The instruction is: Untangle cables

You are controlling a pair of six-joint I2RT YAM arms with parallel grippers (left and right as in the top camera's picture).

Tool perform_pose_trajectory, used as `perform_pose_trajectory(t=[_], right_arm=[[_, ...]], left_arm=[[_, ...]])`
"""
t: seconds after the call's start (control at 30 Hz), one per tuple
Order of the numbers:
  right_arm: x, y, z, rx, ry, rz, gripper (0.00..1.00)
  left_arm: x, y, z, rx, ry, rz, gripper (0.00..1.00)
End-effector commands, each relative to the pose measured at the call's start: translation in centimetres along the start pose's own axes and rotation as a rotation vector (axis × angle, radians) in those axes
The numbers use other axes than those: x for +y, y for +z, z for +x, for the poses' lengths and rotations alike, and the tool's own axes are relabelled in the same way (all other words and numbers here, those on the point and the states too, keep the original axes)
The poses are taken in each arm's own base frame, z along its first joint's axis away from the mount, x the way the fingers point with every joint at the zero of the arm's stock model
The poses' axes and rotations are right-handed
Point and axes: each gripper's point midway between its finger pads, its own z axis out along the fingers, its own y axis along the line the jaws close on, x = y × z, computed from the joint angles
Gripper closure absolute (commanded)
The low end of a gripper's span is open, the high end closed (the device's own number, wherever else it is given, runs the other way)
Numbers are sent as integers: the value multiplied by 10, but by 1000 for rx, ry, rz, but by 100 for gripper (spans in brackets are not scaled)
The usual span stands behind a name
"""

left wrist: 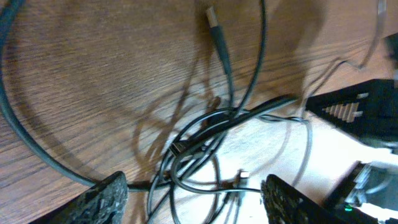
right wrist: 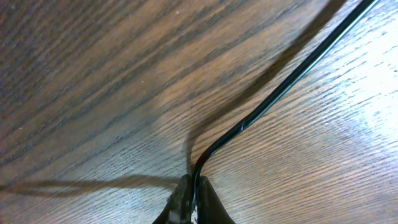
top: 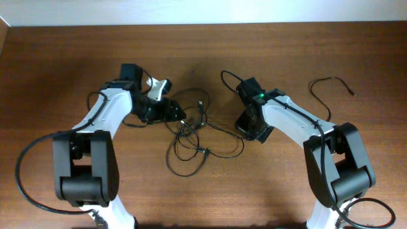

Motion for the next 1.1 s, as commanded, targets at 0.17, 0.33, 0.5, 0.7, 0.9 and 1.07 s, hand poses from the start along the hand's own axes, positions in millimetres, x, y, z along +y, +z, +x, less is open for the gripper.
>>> perform_pose_trajectory(t=[0.17, 0.33, 0.5, 0.7, 0.9, 1.07], right_arm=[[6, -8, 3, 1, -16, -34, 96], [-3, -10, 0, 4, -2, -3, 96], [-46, -48, -34, -104, -33, 220, 96], [-65, -96, -59, -225, -163, 396, 96], [-26, -153, -64, -222, -285, 265, 96], [9, -125, -21, 17, -153, 50, 40]], left_arm=[[24, 48, 17, -20, -110, -227, 59], [49, 42, 9, -78, -131, -392, 100], [86, 21, 20, -115, -304, -634, 100], [104, 8, 24, -125, -395, -656, 100], [119, -3, 30, -136, -516, -637, 100], [118, -2, 30, -134, -515, -629, 100]])
